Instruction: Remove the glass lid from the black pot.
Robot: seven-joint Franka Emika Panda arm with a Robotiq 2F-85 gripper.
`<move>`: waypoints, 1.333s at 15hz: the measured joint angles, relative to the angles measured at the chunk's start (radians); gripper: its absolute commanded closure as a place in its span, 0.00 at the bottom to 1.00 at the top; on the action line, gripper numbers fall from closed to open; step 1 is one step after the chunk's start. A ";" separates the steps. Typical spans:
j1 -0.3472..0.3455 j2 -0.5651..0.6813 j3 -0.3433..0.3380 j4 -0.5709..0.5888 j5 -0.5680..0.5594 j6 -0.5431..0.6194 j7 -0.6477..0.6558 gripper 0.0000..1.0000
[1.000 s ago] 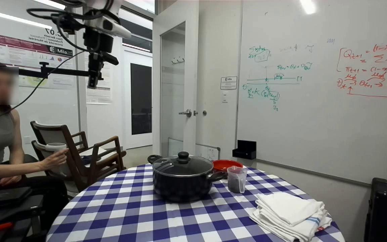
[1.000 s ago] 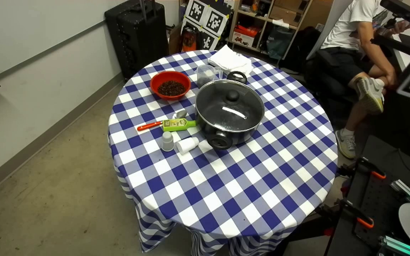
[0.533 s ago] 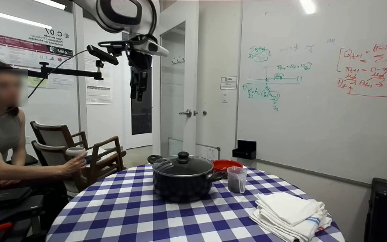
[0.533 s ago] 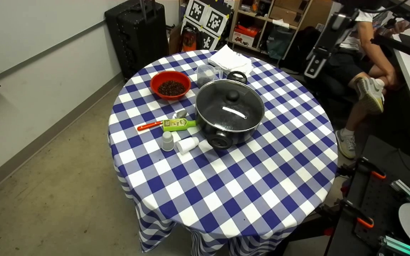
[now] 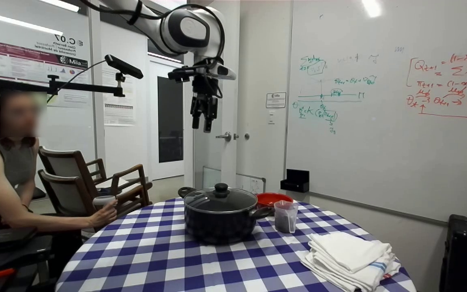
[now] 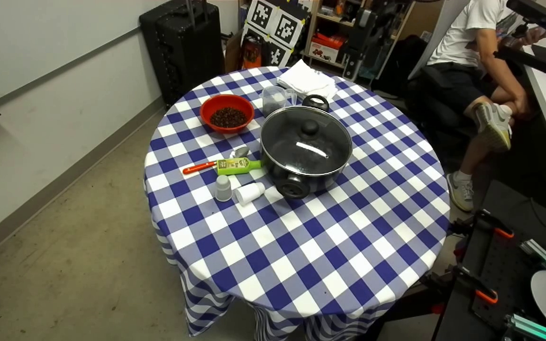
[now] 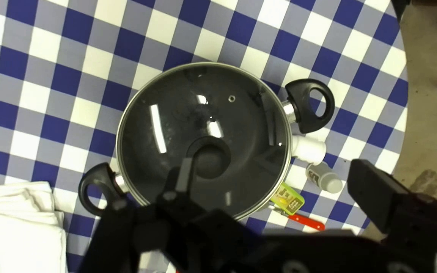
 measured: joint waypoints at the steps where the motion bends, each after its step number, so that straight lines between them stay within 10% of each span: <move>1: 0.000 0.036 -0.001 0.033 -0.015 0.002 0.002 0.00; 20: 0.056 0.410 -0.034 0.298 -0.163 0.032 0.095 0.00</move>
